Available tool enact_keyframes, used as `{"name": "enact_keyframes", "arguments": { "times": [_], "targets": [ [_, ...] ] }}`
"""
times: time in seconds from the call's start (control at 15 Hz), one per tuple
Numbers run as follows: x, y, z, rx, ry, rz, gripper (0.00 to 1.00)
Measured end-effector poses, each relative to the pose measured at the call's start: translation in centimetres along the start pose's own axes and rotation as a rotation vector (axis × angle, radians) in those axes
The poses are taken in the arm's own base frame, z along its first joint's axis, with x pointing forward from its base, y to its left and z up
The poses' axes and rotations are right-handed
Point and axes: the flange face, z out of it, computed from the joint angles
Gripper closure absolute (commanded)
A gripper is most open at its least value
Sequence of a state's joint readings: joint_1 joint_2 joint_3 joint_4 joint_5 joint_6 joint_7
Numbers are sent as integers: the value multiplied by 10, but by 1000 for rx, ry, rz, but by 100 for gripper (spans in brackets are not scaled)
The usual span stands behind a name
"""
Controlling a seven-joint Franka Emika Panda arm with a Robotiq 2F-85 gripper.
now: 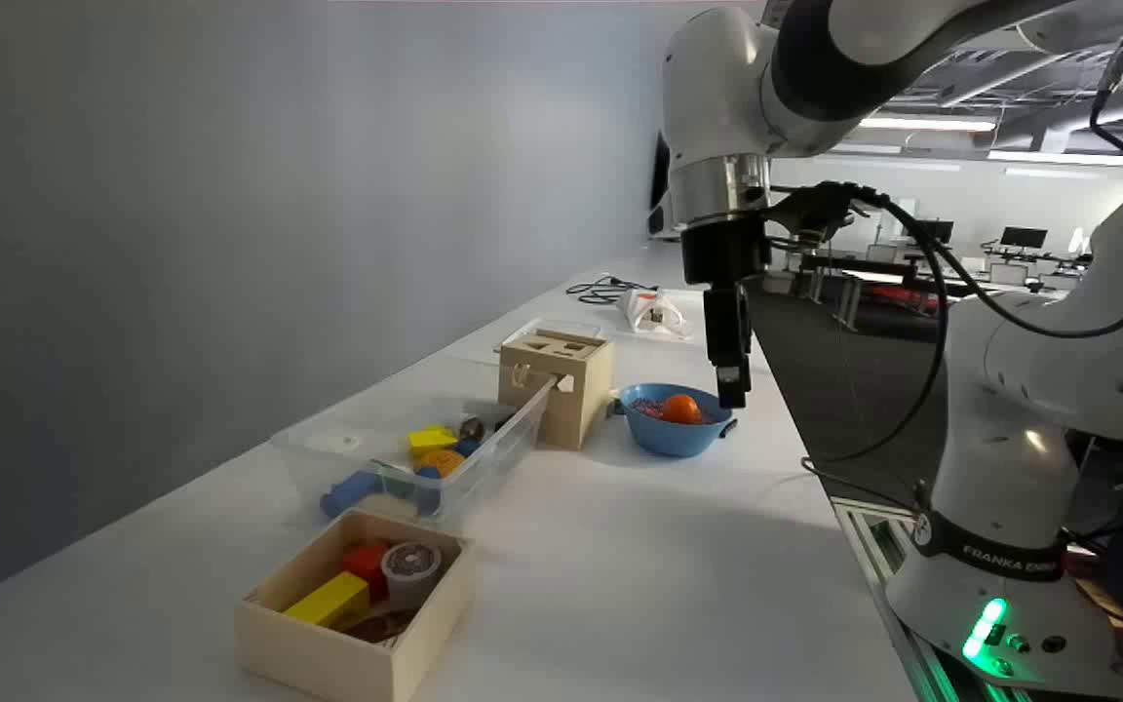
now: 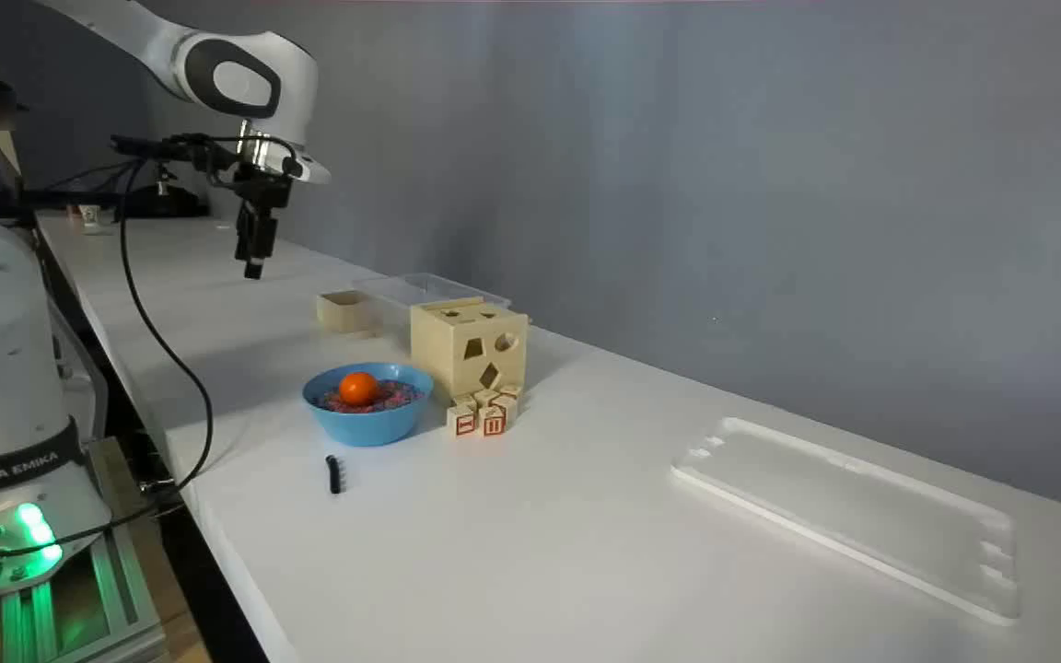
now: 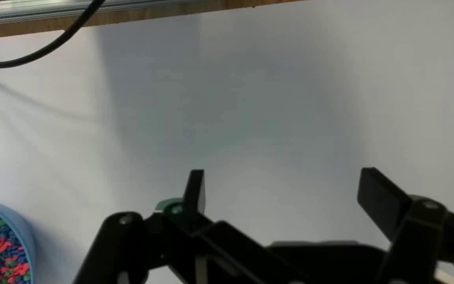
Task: Move the orange ball from the blue bowl to the tote
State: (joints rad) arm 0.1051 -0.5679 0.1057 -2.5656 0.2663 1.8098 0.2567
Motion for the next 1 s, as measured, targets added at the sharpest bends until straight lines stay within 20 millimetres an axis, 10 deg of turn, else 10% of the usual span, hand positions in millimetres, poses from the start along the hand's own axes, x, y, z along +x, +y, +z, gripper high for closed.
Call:
{"name": "enact_keyframes", "arguments": {
  "times": [0.67,1.0],
  "targets": [
    [4,4,-3,6,22,24,0],
    [18,59,-33,5,166,129,0]
  ]
}}
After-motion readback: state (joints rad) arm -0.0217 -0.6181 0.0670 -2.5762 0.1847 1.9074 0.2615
